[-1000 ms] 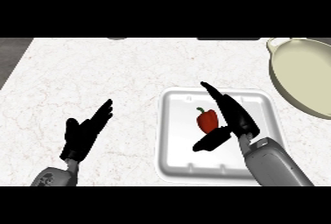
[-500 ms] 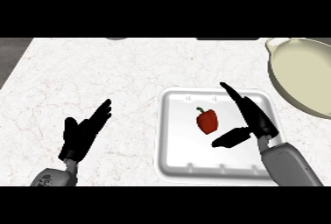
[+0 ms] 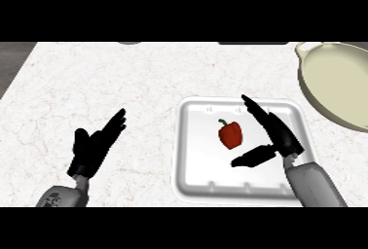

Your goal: Pick the bell pepper from the tray and place it in the pot

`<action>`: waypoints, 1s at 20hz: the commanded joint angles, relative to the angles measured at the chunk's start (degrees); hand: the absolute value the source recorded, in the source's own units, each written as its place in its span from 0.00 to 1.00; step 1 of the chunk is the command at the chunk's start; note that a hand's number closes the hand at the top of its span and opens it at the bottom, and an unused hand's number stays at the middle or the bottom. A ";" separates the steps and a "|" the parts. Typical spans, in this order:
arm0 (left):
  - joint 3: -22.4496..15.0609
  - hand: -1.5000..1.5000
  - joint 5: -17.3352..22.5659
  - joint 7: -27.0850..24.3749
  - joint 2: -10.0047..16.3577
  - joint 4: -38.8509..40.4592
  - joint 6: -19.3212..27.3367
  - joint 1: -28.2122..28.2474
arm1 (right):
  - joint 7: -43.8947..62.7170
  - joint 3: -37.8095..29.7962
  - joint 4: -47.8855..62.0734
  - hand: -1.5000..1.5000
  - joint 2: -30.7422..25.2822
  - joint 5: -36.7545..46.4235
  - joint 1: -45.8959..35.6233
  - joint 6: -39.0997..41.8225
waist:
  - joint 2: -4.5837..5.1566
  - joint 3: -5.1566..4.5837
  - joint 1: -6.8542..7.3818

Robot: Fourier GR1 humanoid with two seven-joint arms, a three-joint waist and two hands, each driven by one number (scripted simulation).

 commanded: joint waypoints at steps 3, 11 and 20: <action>3.99 0.50 1.25 -3.29 1.70 2.30 -4.81 0.63 | -0.73 -1.63 4.37 0.00 5.46 -0.91 -0.77 -0.28 | 0.00 -0.03 0.01; 1.91 0.50 -1.91 1.80 -1.97 -3.51 -2.54 3.31 | -13.38 -5.94 23.40 0.00 8.96 -0.26 -6.35 0.75 | 0.04 0.01 0.41; 2.62 0.50 -4.36 -1.51 -3.03 1.20 -1.72 1.00 | -23.53 -5.15 28.97 1.00 8.93 3.17 -6.28 1.03 | 0.12 0.00 0.31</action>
